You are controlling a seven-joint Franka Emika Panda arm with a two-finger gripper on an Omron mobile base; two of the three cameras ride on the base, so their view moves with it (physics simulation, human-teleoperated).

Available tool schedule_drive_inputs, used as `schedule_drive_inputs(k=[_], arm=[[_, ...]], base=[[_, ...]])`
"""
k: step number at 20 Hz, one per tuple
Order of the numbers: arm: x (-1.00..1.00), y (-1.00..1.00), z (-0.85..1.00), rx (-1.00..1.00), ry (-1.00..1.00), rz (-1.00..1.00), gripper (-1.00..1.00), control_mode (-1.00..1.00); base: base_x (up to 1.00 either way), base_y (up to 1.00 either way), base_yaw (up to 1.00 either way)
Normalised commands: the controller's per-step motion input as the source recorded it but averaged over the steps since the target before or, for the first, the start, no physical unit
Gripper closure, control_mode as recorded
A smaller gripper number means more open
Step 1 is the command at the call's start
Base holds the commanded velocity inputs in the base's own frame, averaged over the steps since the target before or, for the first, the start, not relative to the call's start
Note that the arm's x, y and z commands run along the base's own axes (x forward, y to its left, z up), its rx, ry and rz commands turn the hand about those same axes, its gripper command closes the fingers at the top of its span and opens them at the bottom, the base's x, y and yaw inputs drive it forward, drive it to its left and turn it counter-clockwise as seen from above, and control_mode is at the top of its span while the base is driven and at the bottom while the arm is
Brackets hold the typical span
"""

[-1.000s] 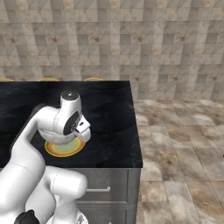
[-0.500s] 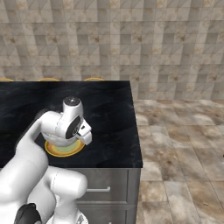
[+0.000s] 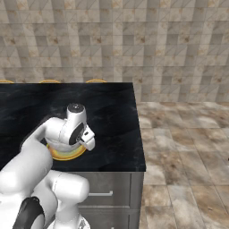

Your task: Move the bowls from the cabinet to the plates on the dining table.

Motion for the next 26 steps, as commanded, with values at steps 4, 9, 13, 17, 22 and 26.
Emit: schedule_drive_inputs(k=[4,9,13,17,22,26], arm=[[0.05,0.13,-0.12,0.00,0.00,0.00,1.00,-1.00],[0.10,0.09,-0.14,-0.01,0.00,0.00,1.00,-1.00],[0.29,0.01,-0.29,-0.02,0.00,0.00,1.00,-1.00],[0.28,0.02,-0.22,-0.01,0.00,0.00,1.00,-1.00],[0.02,0.02,-0.03,0.00,0.00,0.00,1.00,-1.00],[0.00,0.10,0.00,0.00,0.00,0.05,-1.00,-1.00]], base=[[0.00,0.00,0.00],[0.00,0.00,0.00],[0.00,0.00,0.00],[0.00,0.00,0.00],[0.00,0.00,0.00],[0.00,0.00,0.00]])
